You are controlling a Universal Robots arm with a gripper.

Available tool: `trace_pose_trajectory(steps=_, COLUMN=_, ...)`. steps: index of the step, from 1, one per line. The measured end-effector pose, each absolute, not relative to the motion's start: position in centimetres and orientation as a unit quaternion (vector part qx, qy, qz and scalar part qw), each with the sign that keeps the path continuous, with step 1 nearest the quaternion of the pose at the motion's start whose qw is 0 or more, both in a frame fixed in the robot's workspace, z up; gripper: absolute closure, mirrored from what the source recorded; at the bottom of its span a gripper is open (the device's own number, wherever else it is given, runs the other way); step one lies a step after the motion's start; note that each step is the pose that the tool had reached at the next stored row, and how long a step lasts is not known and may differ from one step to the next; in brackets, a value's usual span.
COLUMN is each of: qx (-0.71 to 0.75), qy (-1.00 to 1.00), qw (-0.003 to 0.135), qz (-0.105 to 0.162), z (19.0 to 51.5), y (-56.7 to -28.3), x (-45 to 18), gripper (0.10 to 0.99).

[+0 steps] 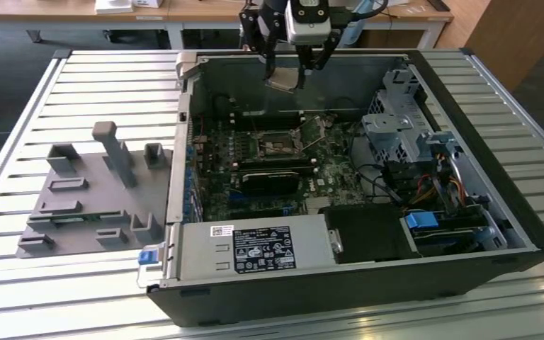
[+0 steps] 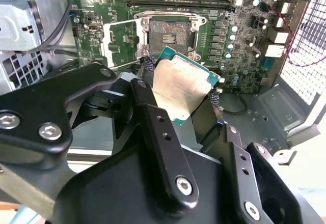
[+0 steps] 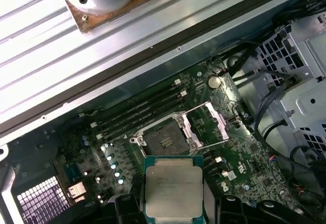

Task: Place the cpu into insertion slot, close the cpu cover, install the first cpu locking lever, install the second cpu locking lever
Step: 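Place the cpu into insertion slot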

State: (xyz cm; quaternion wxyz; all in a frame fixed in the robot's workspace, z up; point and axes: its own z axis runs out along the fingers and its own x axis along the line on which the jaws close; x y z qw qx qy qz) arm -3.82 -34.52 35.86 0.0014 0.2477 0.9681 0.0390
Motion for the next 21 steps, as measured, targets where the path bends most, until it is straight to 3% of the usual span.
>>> trace_pose_trajectory(steps=21, qx=0.31, qy=0.95, qw=0.004, qz=0.038, z=35.8, y=-34.52, x=-3.82, gripper=0.545)
